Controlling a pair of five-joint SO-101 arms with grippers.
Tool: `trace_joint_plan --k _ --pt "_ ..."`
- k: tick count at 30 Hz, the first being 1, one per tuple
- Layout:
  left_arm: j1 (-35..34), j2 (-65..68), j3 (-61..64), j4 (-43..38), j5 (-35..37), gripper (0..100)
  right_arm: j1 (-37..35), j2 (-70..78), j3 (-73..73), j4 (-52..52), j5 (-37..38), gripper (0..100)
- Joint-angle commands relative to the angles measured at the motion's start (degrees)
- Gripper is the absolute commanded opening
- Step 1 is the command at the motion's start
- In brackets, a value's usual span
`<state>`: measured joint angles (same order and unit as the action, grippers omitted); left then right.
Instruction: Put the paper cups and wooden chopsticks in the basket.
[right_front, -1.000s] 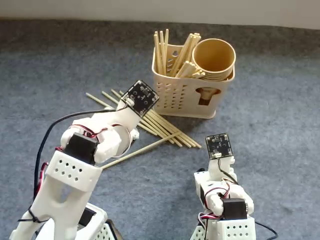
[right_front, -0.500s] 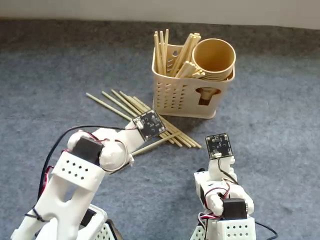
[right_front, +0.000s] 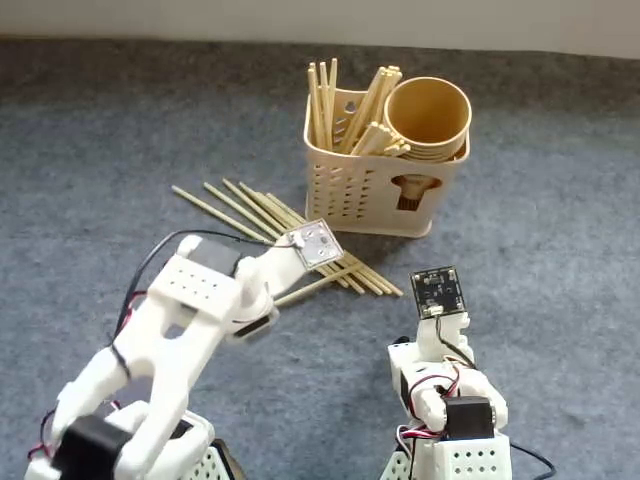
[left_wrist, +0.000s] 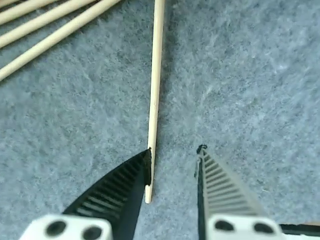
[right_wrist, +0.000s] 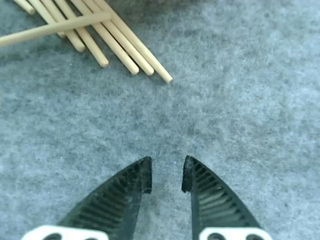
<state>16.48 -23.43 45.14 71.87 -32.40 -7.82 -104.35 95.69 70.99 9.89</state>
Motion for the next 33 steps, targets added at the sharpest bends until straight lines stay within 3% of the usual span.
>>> trace_joint_plan --k 1,10,21,29,33 --pt "-0.1 8.3 -7.5 -0.9 -0.4 16 -0.1 -0.6 6.7 0.3 0.6 11.9" --pt "-0.1 21.0 -14.3 -1.7 -0.4 16 -0.1 -0.6 6.7 0.3 0.6 11.9" --pt "-0.1 26.1 -14.6 -6.3 -0.3 15 -0.1 -0.6 6.7 0.3 0.6 11.9" --pt "-0.1 30.9 -14.6 -8.2 -0.4 2 -0.1 -0.6 6.7 0.3 0.6 11.9" --pt "0.0 30.8 -14.5 -7.7 -0.4 0 -0.1 -0.6 6.7 0.3 0.6 11.9"
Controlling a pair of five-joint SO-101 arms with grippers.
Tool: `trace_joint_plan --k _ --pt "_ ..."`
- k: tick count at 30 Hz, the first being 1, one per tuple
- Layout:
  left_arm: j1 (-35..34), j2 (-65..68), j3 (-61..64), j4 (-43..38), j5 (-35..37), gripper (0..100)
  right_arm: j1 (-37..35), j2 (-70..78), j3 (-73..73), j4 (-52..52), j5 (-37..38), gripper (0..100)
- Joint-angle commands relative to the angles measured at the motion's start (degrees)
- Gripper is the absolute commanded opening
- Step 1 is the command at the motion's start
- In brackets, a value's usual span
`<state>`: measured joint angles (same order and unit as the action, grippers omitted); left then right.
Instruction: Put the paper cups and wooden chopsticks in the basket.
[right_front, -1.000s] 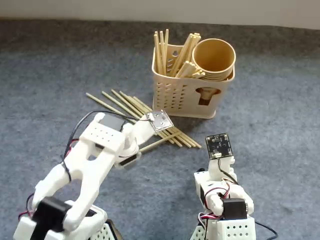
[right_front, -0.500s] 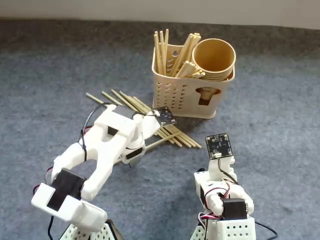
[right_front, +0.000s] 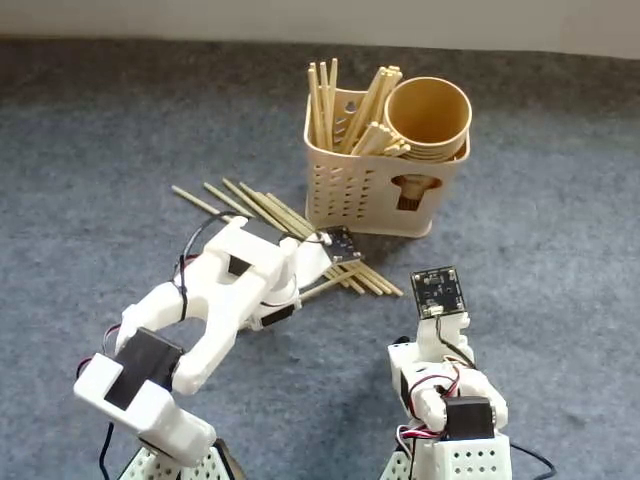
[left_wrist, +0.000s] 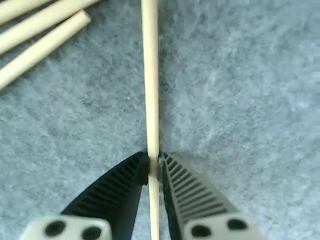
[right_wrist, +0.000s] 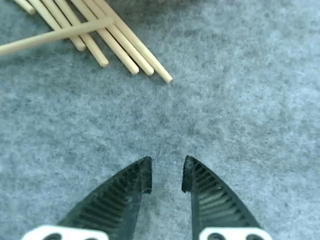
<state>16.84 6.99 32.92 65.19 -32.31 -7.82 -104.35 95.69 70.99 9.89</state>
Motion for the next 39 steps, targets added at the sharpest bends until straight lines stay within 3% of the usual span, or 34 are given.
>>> trace_joint_plan --k 1,16,30,32,36,39 --pt "-0.4 0.2 -2.4 -0.2 -0.4 0 -0.1 -0.6 6.7 0.3 0.6 11.9" --pt "-0.5 -23.2 -1.4 11.7 -0.4 0 -0.1 -0.6 6.7 0.3 0.6 11.9" --pt "-0.5 -50.3 10.0 11.6 -0.1 1 -0.1 -0.6 6.7 0.3 0.6 11.9" --pt "-0.5 -53.8 10.7 11.6 2.9 1 -0.1 -0.6 6.7 0.3 0.6 11.9" --pt "-0.5 -59.5 10.9 11.5 15.9 1 -0.1 -0.6 6.7 0.3 0.6 11.9" --pt "-0.5 -62.8 11.0 9.0 19.1 1 -0.1 -0.6 6.7 0.3 0.6 11.9"
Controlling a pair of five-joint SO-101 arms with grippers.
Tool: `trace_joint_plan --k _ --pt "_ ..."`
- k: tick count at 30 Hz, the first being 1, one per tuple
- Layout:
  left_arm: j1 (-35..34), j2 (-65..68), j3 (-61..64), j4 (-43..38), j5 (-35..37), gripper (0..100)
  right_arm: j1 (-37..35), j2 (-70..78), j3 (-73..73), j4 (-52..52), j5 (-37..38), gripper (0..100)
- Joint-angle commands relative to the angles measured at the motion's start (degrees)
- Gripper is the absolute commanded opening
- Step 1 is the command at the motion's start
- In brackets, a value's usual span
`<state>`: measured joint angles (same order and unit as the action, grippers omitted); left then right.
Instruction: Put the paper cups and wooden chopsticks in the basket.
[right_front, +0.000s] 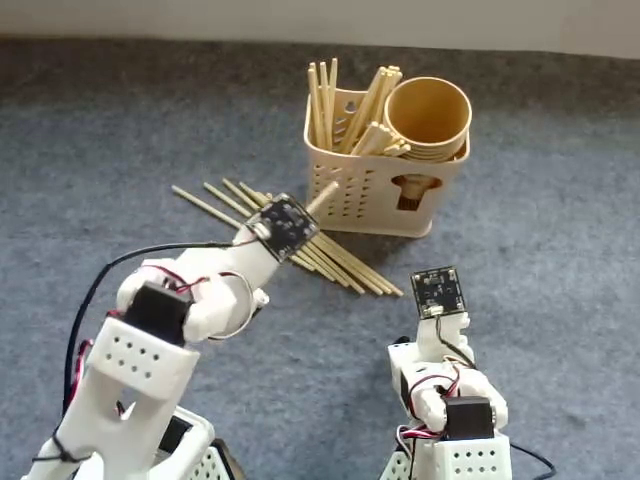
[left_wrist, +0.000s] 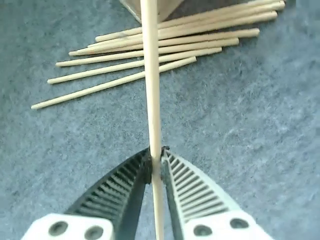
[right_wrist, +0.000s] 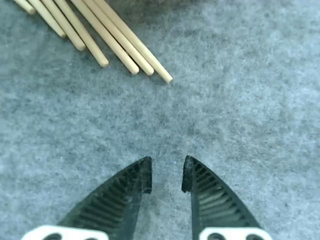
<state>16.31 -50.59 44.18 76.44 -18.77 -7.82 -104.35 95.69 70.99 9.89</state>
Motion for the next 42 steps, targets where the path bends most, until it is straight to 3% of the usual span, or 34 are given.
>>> trace_joint_plan --k 1,7,16,28,35,42 --pt "0.0 -6.0 -0.2 -3.4 5.6 1 -0.1 -0.6 6.7 0.3 0.6 11.9" --pt "0.0 -11.2 -0.2 -10.3 6.2 1 -0.1 -0.6 6.7 0.3 0.6 11.9" --pt "0.0 -18.8 -0.2 -26.1 17.6 1 -0.1 -0.6 6.7 0.3 0.6 11.9" --pt "0.0 -19.4 7.3 -60.3 18.7 1 -0.1 -0.6 6.7 0.3 0.6 11.9" --pt "2.7 -19.1 7.6 -70.8 18.8 1 -0.1 -0.6 6.7 0.3 0.6 11.9" --pt "9.4 -18.9 7.4 -74.2 18.8 1 -0.1 -0.6 6.7 0.3 0.6 11.9"
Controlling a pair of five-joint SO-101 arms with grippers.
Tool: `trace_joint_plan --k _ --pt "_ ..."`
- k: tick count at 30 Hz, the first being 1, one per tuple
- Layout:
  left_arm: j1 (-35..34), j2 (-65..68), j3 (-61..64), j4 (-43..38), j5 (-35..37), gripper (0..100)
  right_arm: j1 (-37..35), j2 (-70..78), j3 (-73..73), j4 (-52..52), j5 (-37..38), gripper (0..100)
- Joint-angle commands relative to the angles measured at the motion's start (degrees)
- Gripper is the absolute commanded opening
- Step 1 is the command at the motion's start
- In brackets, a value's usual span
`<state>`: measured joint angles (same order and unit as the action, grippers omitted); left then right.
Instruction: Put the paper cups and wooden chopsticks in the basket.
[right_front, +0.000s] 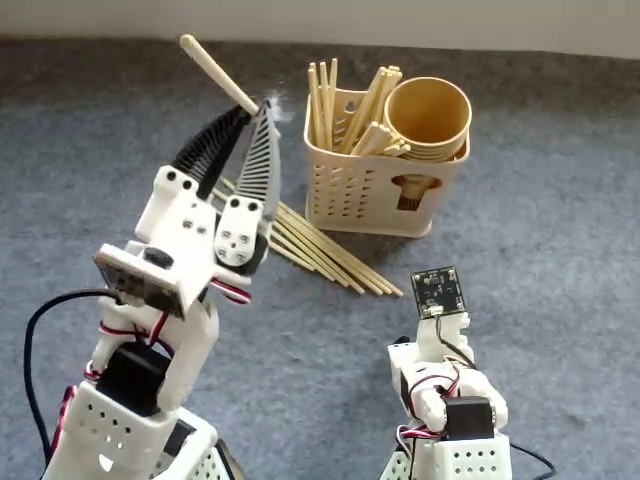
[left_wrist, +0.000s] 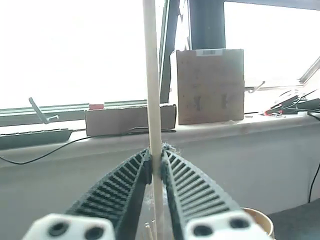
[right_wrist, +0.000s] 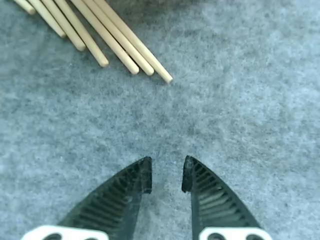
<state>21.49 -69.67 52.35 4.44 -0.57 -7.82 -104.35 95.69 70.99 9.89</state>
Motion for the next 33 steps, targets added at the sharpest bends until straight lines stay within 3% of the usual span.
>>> trace_joint_plan --k 1,26,31,33 --pt "4.9 1.0 -0.7 -2.4 0.6 1 -0.1 -0.6 6.7 0.3 0.6 11.9" --pt "3.5 47.3 -15.5 -20.7 0.6 1 -0.1 -0.6 6.7 0.3 0.6 11.9" --pt "1.6 49.5 -15.2 -20.9 0.5 1 -0.1 -0.6 6.7 0.3 0.6 11.9" --pt "0.7 49.6 -15.1 -17.2 0.5 1 -0.1 -0.6 6.7 0.3 0.6 11.9"
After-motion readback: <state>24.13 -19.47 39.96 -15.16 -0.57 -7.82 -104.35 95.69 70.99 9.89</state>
